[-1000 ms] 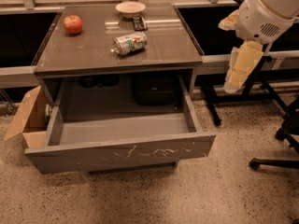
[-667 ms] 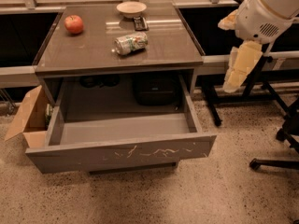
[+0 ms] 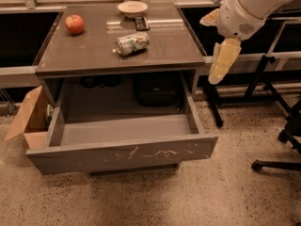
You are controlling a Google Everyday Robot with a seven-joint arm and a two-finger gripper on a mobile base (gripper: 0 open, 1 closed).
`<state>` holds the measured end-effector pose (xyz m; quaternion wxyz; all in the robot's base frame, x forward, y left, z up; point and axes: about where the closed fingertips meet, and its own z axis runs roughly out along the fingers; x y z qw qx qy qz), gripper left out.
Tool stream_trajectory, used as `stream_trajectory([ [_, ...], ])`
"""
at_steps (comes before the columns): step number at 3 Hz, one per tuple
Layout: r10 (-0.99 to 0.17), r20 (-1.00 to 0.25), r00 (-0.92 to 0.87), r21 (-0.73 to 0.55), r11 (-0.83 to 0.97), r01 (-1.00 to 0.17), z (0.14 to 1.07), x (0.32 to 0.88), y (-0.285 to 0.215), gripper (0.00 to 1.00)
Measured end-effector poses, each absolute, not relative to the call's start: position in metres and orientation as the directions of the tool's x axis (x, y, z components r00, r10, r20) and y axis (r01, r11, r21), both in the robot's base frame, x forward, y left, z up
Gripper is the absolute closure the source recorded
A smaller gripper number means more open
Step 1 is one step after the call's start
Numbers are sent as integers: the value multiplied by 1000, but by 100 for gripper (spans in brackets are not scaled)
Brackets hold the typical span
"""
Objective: Place 7up can into top drawer
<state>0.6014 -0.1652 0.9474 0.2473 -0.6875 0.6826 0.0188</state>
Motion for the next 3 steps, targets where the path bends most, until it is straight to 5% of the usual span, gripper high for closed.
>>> stream_trajectory([
  [3,-860,-437,265,-343,-113,-933,887,723,-105,0],
])
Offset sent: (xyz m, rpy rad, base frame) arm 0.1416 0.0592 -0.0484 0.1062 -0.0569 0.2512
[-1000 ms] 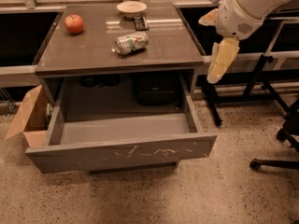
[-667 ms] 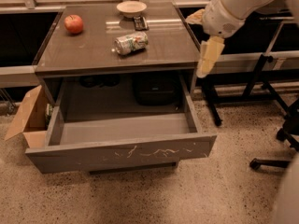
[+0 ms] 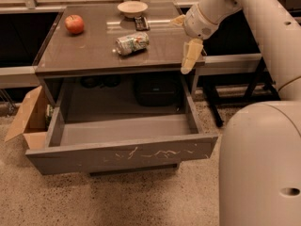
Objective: Place 7up can into top drawer
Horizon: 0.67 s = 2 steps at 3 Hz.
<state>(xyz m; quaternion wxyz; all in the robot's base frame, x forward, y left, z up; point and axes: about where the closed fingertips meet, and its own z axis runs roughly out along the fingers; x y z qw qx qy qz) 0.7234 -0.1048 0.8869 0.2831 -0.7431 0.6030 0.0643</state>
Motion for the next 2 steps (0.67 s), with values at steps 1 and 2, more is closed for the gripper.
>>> stream_trajectory([
  [1,-860,-437,265,-343,-113,-932,887,723,-105,0],
  [2,-849,-431,305,-375,-138,-917,877,747,-91,0],
])
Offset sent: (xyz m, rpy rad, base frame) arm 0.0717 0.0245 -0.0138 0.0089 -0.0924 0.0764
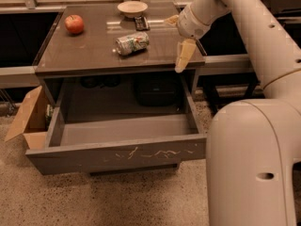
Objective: Place 7up can into top drawer
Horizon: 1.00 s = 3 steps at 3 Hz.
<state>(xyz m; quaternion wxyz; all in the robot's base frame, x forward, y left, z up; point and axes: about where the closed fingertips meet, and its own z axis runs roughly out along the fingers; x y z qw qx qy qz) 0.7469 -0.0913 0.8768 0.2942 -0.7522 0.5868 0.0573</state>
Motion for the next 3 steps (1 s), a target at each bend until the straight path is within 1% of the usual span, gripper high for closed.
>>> stream_trajectory([
  [1,-824,-427,373,-413,-189,-891,862,777,-62,0],
  [2,-803,-441,401,-444,-193,-875,858,793,-47,0],
  [3,-717,-553,424,-507,-115,-854,872,808,-24,0],
])
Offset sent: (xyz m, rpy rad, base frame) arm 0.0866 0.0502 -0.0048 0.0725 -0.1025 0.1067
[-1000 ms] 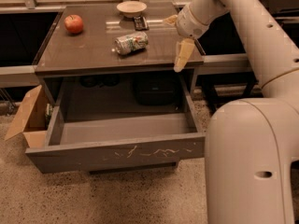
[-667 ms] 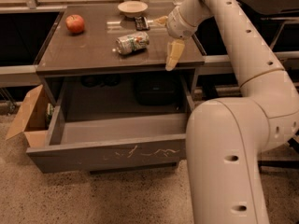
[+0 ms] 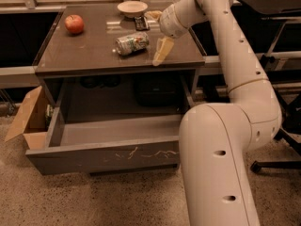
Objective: Place 7up can into top drawer
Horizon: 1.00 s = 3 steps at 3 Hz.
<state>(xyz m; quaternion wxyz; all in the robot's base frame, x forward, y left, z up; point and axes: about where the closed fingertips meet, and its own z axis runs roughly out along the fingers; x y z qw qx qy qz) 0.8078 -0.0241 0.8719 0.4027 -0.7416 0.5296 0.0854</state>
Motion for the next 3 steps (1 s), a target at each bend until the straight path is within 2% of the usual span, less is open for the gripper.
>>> stream_trajectory([
  [1,-609,-666,430,-515,-40,-856,886,810,-4,0],
  [3,-568,-702,428,-515,-9,-857,887,815,10,0],
])
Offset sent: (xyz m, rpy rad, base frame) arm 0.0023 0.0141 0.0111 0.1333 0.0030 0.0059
